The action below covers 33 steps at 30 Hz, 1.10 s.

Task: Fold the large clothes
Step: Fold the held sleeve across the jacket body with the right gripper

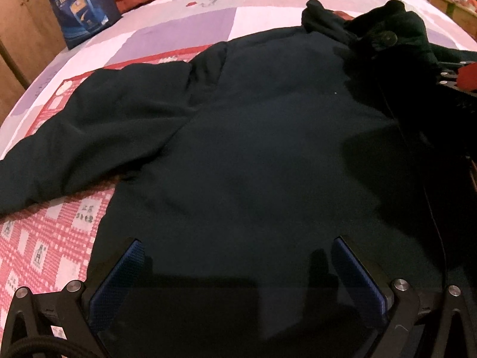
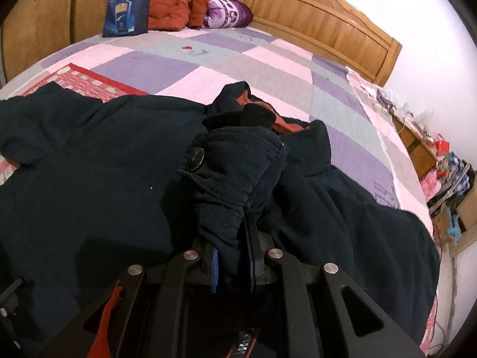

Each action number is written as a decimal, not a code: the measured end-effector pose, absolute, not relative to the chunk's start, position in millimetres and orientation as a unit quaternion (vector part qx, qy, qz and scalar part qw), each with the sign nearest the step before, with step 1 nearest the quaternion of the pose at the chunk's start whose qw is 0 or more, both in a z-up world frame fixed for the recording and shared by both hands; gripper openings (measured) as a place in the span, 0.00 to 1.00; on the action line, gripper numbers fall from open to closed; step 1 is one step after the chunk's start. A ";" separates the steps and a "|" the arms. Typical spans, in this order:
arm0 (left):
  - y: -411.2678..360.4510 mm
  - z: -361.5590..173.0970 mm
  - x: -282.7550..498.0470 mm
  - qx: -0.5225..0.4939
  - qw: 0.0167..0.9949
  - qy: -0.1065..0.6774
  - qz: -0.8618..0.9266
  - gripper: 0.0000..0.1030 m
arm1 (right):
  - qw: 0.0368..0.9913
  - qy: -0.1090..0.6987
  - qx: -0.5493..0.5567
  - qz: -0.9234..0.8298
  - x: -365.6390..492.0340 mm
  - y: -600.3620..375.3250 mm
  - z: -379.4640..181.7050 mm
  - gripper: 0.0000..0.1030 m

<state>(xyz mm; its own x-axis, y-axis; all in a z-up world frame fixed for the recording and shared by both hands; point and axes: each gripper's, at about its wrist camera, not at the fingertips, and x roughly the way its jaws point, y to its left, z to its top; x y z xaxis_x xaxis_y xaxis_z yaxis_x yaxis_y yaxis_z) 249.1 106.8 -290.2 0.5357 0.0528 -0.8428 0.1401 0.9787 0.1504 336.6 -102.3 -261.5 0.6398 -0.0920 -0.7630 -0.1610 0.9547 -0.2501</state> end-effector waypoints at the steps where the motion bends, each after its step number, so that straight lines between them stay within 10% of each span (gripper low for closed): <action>1: 107.0 -290.2 248.8 0.101 0.871 0.481 -0.025 1.00 | 0.893 0.425 -0.146 0.018 336.6 -102.3 -261.8 0.16; 33: 117.5 -290.3 242.8 0.107 0.870 0.481 -0.014 1.00 | 0.871 0.464 -0.133 0.094 330.7 -41.2 -292.6 0.16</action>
